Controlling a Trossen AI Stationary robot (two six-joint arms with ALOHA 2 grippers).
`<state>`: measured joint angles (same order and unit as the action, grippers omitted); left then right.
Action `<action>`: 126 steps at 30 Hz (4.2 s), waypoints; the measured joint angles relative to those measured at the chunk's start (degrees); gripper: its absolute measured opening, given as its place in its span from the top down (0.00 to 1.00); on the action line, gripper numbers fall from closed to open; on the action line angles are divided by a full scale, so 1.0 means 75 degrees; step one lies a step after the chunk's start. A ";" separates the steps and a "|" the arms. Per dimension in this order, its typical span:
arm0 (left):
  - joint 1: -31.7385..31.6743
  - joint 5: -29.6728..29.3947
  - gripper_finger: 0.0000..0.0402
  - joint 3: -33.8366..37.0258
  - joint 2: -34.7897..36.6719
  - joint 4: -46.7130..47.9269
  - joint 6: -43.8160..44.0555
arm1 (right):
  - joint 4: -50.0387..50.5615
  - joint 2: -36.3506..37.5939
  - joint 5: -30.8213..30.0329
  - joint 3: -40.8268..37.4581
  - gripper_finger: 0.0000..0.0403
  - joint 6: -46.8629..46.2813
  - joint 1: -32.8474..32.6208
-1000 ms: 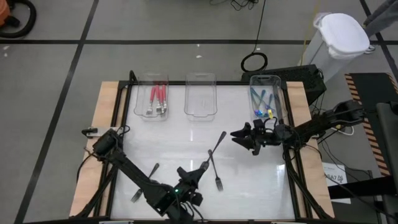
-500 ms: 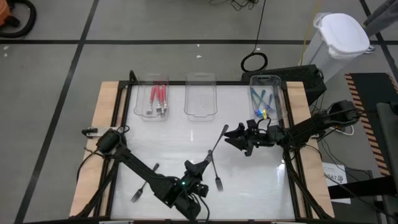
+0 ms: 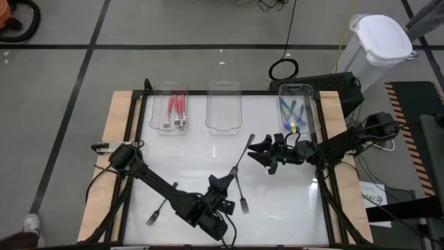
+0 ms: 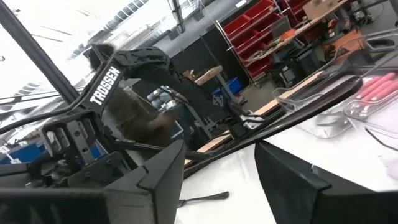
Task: Sort silverware by color (type)
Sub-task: Put the black fork into the middle transparent bin
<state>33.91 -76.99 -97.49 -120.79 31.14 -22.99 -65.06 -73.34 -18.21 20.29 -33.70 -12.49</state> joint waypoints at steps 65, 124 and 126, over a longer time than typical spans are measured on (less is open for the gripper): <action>0.0027 -0.0505 0.98 0.0000 0.0003 -0.0026 -0.1036 | -0.1021 0.0003 -0.1237 -0.0006 0.78 -0.1265 0.0119; -0.0125 -0.0370 0.64 0.0000 0.0003 -0.0035 -0.0725 | -0.1418 0.0009 -0.1563 0.0003 0.99 -0.0232 0.0376; -0.0145 -0.0367 0.65 0.0000 0.0003 -0.0031 -0.0688 | -0.1418 0.0009 -0.1575 0.0003 0.99 -0.0232 0.0379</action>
<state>32.82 -79.75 -97.49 -120.77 30.90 -28.15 -75.70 -73.28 -30.02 20.32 -35.44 -9.65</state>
